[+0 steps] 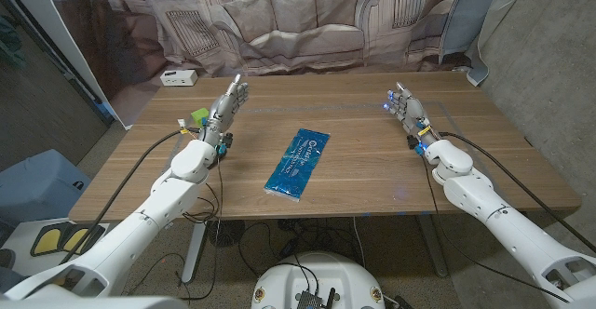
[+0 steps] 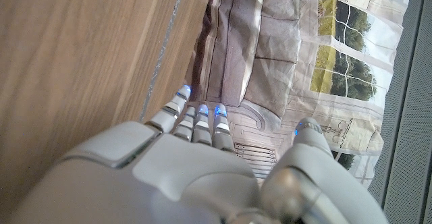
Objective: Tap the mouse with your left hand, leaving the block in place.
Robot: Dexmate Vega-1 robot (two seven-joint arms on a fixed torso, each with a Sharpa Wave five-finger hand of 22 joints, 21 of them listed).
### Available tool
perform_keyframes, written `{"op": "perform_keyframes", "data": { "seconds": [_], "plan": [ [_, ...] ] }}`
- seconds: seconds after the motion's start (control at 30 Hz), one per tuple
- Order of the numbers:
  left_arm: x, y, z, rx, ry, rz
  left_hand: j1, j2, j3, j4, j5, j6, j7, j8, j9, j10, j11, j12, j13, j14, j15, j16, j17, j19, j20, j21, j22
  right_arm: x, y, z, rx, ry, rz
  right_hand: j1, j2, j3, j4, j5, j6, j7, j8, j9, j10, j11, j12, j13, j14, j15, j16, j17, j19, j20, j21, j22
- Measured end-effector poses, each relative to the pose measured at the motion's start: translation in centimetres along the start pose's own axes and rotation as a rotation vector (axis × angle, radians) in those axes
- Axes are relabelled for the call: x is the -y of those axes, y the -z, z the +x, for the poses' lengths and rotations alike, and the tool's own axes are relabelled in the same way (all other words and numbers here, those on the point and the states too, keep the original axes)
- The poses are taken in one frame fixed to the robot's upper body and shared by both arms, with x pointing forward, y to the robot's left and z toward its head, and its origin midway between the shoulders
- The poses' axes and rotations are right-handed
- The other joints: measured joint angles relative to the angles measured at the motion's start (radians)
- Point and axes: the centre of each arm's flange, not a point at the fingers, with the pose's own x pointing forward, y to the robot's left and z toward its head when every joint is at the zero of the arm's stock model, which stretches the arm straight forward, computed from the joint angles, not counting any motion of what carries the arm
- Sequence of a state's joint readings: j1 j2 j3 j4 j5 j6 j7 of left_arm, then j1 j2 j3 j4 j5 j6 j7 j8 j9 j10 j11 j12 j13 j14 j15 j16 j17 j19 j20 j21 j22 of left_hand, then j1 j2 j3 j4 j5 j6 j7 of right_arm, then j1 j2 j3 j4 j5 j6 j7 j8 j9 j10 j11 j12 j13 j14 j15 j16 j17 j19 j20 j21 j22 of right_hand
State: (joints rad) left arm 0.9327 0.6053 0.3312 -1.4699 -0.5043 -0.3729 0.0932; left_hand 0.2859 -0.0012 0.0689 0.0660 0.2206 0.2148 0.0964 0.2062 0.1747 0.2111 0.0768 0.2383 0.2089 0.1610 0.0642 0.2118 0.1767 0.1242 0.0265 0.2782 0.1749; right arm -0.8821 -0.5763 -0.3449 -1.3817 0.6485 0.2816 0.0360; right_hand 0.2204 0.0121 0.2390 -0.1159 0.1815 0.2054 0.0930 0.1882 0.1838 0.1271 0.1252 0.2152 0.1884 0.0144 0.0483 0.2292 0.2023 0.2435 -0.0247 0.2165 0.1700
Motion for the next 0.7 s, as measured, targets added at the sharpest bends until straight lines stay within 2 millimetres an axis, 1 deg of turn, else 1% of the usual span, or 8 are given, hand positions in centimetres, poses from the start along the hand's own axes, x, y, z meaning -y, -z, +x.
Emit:
{"op": "perform_keyframes", "data": {
  "seconds": [0.17, 0.23, 0.33, 0.4, 0.43, 0.5, 0.6, 0.7],
  "plan": [
    [-0.6, -0.5, -0.5, 0.019, 0.003, 0.012, 0.0, 0.0, 0.003, -0.003, 0.0, 0.002, 0.002, 0.002, 0.0, 0.012, 0.002, 0.008, 0.0, 0.012, 0.004, 0.0, 0.0, 0.015, 0.006, 0.0, 0.0, -0.2, -0.2, 0.0, 0.011, 0.0, -0.008, 0.0, 0.0, 0.0, 0.0, 0.0, 0.006, 0.006, 0.001, 0.0, 0.004, 0.004, 0.0, 0.0, 0.005, 0.005, 0.0, 0.0, 0.002, 0.002, -0.002, 0.0],
    [-0.7, -0.5, -0.7, 0.019, 0.003, 0.014, 0.0, 0.0, -0.001, -0.007, 0.0, 0.012, -0.001, 0.002, 0.0, 0.023, 0.007, 0.008, 0.0, 0.033, 0.004, 0.008, 0.0, 0.033, 0.016, 0.006, 0.0, -0.2, -0.3, 0.0, 0.014, 0.0, -0.01, 0.0, 0.0, 0.0, 0.0, 0.0, 0.011, 0.011, 0.005, 0.0, 0.007, 0.007, 0.0, 0.0, 0.006, 0.005, 0.0, 0.0, 0.002, 0.002, -0.008, 0.0],
    [-0.8, -0.7, -1.0, 0.031, 0.002, 0.019, 0.0, 0.0, -0.001, -0.007, 0.0, 0.029, 0.003, 0.002, 0.0, 0.049, 0.009, 0.013, -0.005, 0.059, 0.006, 0.008, 0.003, 0.06, 0.026, 0.008, 0.0, -0.5, -0.3, 0.0, 0.02, -0.004, -0.01, 0.0, 0.0, 0.0, 0.0, 0.0, 0.02, 0.02, 0.009, 0.0, 0.015, 0.015, 0.0, 0.0, 0.009, 0.009, 0.0, 0.0, 0.002, 0.002, -0.008, 0.0],
    [-0.9, -0.8, -1.2, 0.038, -0.006, 0.023, 0.0, 0.0, -0.001, -0.007, 0.0, 0.041, 0.005, 0.002, 0.0, 0.053, 0.007, 0.013, -0.005, 0.061, 0.007, 0.008, 0.003, 0.064, 0.027, 0.008, 0.0, -0.5, -0.3, 0.0, 0.023, -0.003, -0.011, 0.004, 0.004, 0.0, 0.0, 0.0, 0.02, 0.02, 0.009, 0.0, 0.023, 0.023, 0.0, 0.0, 0.016, 0.014, 0.0, 0.003, 0.01, 0.009, -0.008, 0.0],
    [-1.0, -0.7, -1.3, 0.036, -0.007, 0.023, 0.0, 0.0, -0.001, -0.007, 0.0, 0.041, 0.006, 0.002, 0.0, 0.054, 0.007, 0.015, -0.005, 0.065, 0.003, 0.008, 0.003, 0.068, 0.031, 0.008, 0.0, -0.5, -0.3, -0.1, 0.024, -0.002, -0.01, 0.004, 0.004, 0.0, 0.0, 0.0, 0.02, 0.02, 0.009, 0.0, 0.035, 0.023, 0.004, 0.0, 0.031, 0.016, 0.005, 0.005, 0.021, 0.01, -0.008, 0.0],
    [-1.1, -0.8, -1.5, 0.047, -0.016, 0.028, 0.007, 0.007, -0.004, -0.01, 0.0, 0.044, 0.009, 0.002, 0.0, 0.059, 0.013, 0.017, -0.005, 0.072, 0.007, 0.008, 0.003, 0.073, 0.029, 0.008, 0.0, -0.5, -0.4, -0.2, 0.026, -0.001, -0.011, 0.001, 0.007, 0.0, 0.0, 0.0, 0.029, 0.021, 0.009, 0.0, 0.052, 0.023, 0.008, 0.0, 0.047, 0.018, 0.009, 0.005, 0.031, 0.016, -0.008, 0.0],
    [-1.1, -1.0, -1.9, 0.062, -0.021, 0.039, 0.007, 0.007, -0.005, -0.011, -0.008, 0.05, 0.014, 0.002, 0.0, 0.063, 0.008, 0.017, -0.005, 0.075, 0.004, 0.008, 0.003, 0.079, 0.031, 0.008, 0.0, -0.4, -0.5, -0.4, 0.031, 0.008, -0.019, 0.0, 0.008, 0.0, 0.0, 0.0, 0.031, 0.019, 0.009, 0.0, 0.055, 0.027, 0.008, 0.0, 0.05, 0.021, 0.012, 0.005, 0.037, 0.012, -0.008, 0.0],
    [-1.2, -1.1, -2.2, 0.072, -0.025, 0.047, 0.011, 0.003, -0.005, -0.011, -0.008, 0.055, 0.009, 0.002, 0.0, 0.064, 0.007, 0.017, -0.004, 0.079, 0.0, 0.008, 0.003, 0.081, 0.03, 0.008, 0.0, -0.3, -0.7, -0.6, 0.035, 0.013, -0.026, 0.0, 0.008, -0.002, -0.002, 0.0, 0.031, 0.019, 0.009, 0.0, 0.055, 0.027, 0.008, 0.0, 0.05, 0.021, 0.012, 0.005, 0.037, 0.012, -0.008, 0.0]
  ]
}}
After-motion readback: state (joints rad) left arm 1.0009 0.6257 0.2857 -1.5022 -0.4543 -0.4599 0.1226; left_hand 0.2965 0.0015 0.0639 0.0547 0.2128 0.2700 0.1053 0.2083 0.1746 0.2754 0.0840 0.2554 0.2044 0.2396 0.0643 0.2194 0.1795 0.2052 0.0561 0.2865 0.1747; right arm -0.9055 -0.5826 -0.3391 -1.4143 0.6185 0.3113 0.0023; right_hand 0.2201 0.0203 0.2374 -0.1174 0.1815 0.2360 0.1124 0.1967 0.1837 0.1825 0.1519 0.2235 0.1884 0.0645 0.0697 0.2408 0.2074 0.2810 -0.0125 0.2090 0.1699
